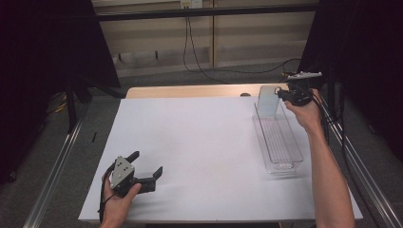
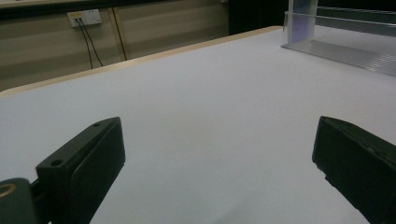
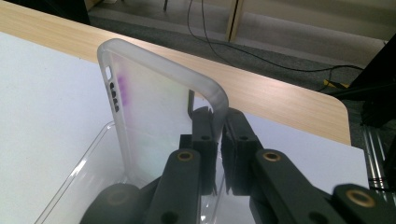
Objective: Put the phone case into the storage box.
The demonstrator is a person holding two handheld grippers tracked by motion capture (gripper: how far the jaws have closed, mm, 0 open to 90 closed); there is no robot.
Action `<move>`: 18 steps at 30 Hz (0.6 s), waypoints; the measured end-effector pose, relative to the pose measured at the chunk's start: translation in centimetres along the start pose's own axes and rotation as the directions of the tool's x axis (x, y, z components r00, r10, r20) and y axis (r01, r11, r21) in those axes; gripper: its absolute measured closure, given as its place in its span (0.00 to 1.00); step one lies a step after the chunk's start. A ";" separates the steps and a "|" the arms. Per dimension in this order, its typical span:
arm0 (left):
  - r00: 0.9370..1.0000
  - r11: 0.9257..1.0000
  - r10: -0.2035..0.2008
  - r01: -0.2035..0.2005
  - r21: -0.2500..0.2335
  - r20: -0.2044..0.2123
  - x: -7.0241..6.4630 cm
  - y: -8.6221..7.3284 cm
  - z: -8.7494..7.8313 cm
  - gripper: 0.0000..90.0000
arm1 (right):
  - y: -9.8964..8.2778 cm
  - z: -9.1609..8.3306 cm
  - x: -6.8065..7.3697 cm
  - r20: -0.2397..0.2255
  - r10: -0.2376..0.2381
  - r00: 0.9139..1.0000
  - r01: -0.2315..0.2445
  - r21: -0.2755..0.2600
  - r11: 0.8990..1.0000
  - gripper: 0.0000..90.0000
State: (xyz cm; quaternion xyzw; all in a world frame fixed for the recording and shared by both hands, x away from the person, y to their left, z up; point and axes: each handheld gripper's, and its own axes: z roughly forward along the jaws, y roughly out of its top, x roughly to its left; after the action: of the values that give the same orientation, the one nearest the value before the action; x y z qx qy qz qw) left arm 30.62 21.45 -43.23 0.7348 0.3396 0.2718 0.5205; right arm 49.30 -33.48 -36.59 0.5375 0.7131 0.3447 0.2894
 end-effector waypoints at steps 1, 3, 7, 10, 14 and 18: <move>1.000 1.000 0.003 -0.003 0.003 0.001 0.0 0.0 0.0 0.03 | 0.0 0.0 0.0 -0.003 0.003 1.000 -0.003 -0.001 1.000 0.94; 1.000 1.000 0.008 -0.008 0.004 0.002 0.0 0.0 0.0 0.03 | 0.1 0.1 -0.2 -0.012 0.007 1.000 -0.007 -0.001 1.000 0.94; 1.000 1.000 0.007 -0.007 0.004 0.000 0.0 0.0 0.0 0.03 | 0.1 0.3 -0.4 -0.024 0.027 0.999 -0.027 -0.004 1.000 0.94; 1.000 1.000 -0.001 0.001 0.005 -0.001 0.0 0.0 0.1 0.03 | 0.1 0.4 -0.6 -0.032 0.032 0.999 -0.032 -0.005 0.999 0.95; 1.000 1.000 0.003 -0.003 0.003 0.002 -0.1 0.0 0.1 0.03 | 0.4 0.4 -0.6 -0.037 0.022 0.999 -0.021 0.011 1.000 0.95; 1.000 1.000 0.006 -0.006 0.003 0.003 0.0 0.0 0.0 0.03 | 0.4 0.4 -0.8 -0.044 0.017 0.999 -0.017 0.012 1.000 0.95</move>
State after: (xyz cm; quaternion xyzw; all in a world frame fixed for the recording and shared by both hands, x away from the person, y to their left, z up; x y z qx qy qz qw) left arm 30.64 21.42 -43.24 0.7370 0.3373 0.2718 0.5188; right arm 50.04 -34.07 -36.50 0.5375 0.7168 0.3548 0.2673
